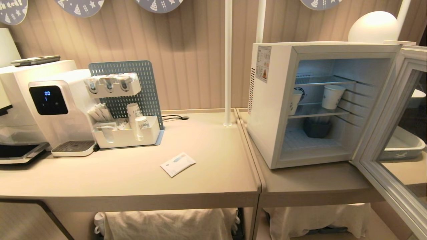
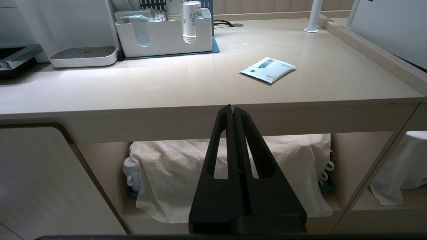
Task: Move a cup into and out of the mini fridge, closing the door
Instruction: Place the yoghurt on the table
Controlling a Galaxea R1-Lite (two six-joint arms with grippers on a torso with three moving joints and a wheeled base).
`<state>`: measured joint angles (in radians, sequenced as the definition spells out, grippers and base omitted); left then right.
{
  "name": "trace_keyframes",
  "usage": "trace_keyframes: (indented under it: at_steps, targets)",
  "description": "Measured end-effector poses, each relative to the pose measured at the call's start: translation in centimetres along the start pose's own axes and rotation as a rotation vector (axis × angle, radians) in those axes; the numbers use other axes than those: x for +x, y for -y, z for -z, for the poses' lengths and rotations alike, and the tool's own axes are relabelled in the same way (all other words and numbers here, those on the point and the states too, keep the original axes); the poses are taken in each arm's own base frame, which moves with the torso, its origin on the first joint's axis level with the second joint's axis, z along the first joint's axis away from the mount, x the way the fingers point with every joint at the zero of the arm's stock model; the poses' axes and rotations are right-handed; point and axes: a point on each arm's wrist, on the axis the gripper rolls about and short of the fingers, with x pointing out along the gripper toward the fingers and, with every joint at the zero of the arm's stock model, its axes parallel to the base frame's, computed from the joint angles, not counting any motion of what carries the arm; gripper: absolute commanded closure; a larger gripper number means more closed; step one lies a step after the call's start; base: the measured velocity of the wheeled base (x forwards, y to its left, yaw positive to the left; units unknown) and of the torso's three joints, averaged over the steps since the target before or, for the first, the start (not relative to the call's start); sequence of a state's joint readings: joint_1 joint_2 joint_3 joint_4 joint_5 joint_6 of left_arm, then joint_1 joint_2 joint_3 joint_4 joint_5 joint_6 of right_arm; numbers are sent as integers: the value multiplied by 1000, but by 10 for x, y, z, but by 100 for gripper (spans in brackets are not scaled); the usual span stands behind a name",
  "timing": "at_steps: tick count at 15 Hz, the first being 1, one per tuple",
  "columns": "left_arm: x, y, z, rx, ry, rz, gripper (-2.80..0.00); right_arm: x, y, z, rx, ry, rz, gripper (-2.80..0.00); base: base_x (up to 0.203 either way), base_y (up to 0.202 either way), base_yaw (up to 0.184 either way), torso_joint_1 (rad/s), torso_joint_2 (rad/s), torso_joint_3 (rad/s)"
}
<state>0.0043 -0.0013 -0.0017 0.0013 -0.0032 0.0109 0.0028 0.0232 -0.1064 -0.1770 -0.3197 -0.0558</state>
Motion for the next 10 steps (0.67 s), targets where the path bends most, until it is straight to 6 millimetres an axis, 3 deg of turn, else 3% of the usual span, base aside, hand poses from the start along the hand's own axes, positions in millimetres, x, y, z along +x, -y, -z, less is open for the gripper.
trace_keyframes:
  at_steps: [3, 7, 10]
  targets:
    - [0, 0, 0, 1, 0, 0, 0, -1, -7, 34, -26, -135, -251, 0, 0, 0, 0, 0, 0, 0]
    - [0, 0, 0, 3, -1, -1, 0, -5, -9, 50, -84, -270, -358, 0, 0, 0, 0, 0, 0, 0]
    - [0, 0, 0, 7, -2, -1, 0, -5, -9, 49, -43, -276, -348, 0, 0, 0, 0, 0, 0, 0]
